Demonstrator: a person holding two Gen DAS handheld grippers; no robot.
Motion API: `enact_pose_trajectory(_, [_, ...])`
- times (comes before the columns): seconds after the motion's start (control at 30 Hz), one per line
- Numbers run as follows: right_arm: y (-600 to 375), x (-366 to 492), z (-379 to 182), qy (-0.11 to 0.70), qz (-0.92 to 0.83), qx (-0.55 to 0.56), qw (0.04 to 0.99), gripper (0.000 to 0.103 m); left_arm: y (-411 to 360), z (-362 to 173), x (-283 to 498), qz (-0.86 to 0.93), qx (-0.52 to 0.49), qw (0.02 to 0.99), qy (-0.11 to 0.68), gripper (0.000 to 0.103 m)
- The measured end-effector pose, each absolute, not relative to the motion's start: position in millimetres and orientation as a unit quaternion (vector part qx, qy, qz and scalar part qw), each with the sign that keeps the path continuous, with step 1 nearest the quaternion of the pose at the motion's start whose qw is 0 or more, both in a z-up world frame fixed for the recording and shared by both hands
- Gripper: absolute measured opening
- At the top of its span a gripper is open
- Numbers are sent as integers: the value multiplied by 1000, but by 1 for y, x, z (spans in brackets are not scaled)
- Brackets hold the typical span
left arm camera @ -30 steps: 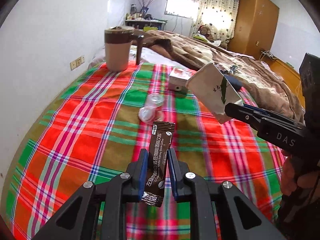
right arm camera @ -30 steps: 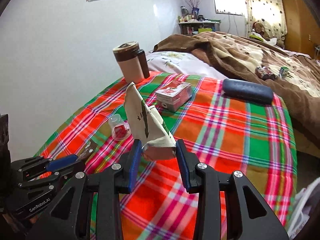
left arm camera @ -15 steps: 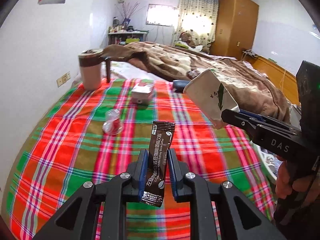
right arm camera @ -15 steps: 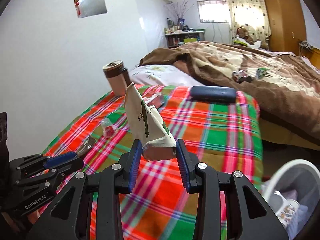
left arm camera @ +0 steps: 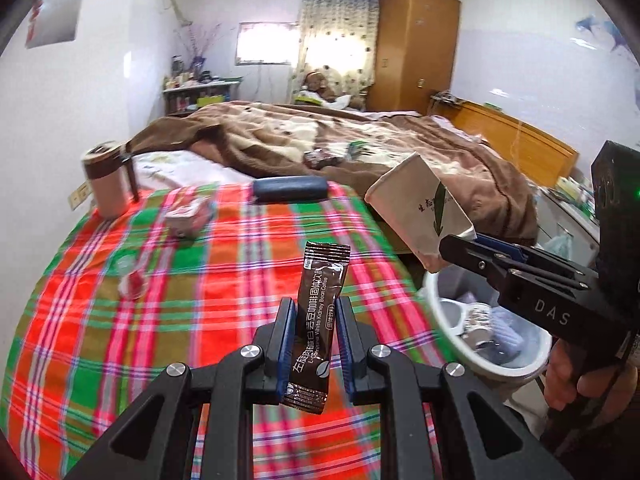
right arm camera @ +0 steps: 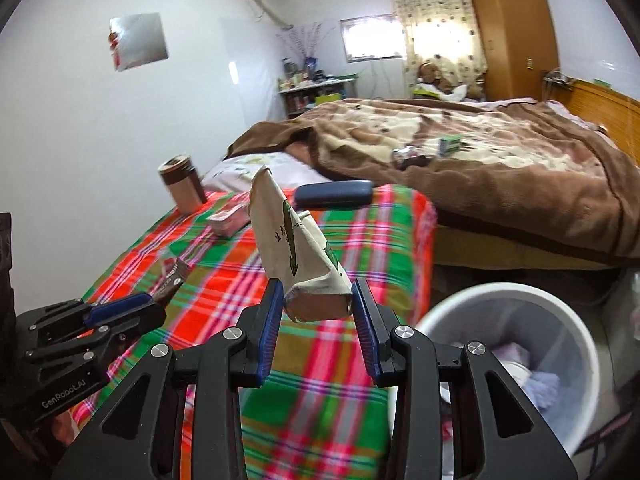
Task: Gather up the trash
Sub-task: 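Lift the wrapper and paper bag and carry both over the white bin, then open both tools to drop the wrapper and paper bag into the bin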
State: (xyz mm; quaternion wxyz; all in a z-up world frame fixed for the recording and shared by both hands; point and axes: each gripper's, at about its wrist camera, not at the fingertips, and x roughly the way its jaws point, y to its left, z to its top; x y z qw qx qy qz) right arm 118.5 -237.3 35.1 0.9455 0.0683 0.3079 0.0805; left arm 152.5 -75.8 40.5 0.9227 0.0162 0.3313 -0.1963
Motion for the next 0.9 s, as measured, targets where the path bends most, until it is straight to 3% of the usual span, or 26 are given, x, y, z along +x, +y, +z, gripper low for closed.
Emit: enact_pose_trajectory(0.9, [-348, 78, -2, 349, -103, 102, 926, 37, -251, 5, 138, -323, 73, 870, 364, 21])
